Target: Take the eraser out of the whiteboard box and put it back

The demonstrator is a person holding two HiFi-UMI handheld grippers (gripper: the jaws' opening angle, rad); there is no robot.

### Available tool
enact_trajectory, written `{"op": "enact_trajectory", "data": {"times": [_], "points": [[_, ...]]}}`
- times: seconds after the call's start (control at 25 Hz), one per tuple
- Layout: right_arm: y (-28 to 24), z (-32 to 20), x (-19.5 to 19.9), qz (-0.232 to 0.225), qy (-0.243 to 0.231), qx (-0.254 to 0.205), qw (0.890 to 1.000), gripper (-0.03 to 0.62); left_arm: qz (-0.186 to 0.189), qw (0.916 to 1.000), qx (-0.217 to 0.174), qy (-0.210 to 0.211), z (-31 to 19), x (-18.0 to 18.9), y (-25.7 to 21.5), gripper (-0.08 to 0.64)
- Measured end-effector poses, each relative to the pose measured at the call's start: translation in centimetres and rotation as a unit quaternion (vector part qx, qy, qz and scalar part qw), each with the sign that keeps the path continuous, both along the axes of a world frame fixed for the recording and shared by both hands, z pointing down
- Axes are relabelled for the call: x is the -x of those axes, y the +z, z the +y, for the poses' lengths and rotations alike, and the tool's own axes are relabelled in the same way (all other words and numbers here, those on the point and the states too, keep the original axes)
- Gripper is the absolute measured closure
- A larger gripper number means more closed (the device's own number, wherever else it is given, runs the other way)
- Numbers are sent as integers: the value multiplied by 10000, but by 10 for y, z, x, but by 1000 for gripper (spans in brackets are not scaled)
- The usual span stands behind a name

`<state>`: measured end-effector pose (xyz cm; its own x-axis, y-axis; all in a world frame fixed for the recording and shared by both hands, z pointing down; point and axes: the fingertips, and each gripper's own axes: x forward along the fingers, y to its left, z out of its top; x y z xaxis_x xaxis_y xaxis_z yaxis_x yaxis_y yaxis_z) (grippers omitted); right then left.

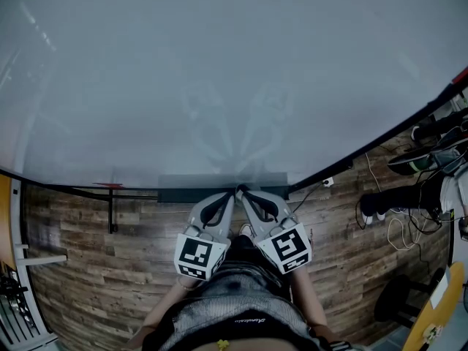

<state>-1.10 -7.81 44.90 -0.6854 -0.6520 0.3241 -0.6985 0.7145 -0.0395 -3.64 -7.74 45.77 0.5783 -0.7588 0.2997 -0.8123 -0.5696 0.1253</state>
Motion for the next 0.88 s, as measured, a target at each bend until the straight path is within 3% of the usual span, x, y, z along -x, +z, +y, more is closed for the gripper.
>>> {"op": "enact_trajectory", "data": {"times": [0.32,0.88], "points": [[-32,-7,-2,-199,173,-336,9991,591,-64,9989,-471,-6,-10,-3,-28,560],[-63,-10,-2,-410,292,-755,9959,591,243,9970,-700,-228,-12,-3,-58,560]]}}
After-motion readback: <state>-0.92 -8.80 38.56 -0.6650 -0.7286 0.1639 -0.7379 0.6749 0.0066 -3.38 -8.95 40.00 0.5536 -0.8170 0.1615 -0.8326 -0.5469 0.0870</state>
